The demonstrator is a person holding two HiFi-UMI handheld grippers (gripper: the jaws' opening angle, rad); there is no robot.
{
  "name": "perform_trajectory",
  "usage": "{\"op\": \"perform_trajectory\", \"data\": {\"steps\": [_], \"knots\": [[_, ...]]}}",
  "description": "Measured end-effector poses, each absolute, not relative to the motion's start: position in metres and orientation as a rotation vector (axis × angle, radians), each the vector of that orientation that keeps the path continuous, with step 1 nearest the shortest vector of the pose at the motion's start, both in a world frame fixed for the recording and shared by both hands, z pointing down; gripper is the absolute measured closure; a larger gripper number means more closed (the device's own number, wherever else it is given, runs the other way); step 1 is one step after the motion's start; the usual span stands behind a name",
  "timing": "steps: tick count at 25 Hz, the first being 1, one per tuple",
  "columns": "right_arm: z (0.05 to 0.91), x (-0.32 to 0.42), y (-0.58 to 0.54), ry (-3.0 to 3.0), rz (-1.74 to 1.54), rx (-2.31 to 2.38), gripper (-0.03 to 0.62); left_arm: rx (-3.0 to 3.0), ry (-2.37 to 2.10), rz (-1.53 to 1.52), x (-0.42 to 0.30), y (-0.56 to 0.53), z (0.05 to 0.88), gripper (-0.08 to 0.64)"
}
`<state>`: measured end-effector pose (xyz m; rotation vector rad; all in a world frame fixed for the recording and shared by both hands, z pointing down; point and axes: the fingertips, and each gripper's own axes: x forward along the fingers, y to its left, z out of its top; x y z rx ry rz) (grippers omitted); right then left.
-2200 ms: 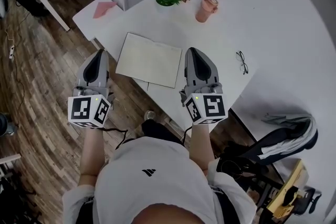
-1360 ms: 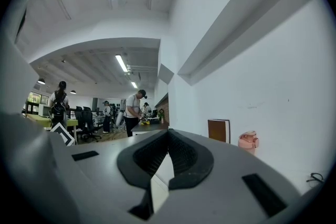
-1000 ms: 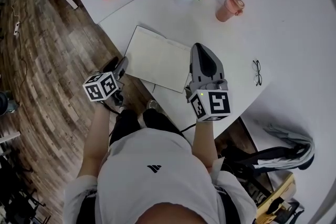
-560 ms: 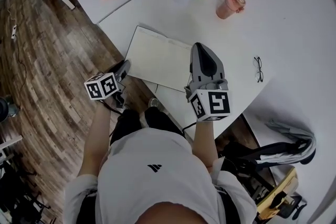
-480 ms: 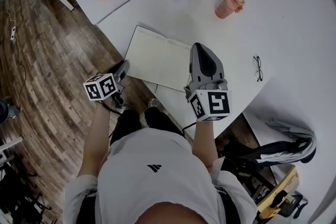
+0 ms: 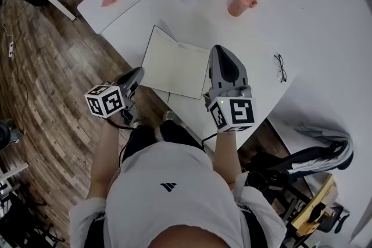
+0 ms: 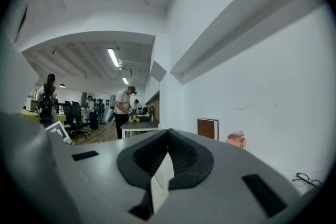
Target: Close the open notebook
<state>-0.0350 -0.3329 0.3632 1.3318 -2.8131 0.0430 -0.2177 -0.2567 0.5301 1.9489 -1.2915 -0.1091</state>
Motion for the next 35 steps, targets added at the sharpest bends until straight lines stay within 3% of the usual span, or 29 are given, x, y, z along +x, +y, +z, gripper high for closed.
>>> {"op": "perform_trajectory", "data": {"steps": [7,16,35], "knots": [[0.359,-0.015,-0.330,-2.800,0.032,1.386,0.594,2.161,-1.287,0.118,-0.173,-0.261,0.506,0.546],[0.357,0.015,-0.327,-2.770,0.033,1.462,0.594,2.258,-1.174,0.187,-0.114,-0.265,0.499,0.546],[0.371,0.077,-0.318,-2.664,0.070,1.608,0.594,2.282,-0.930,0.449,-0.018,-0.273,0.558,0.545]]}}
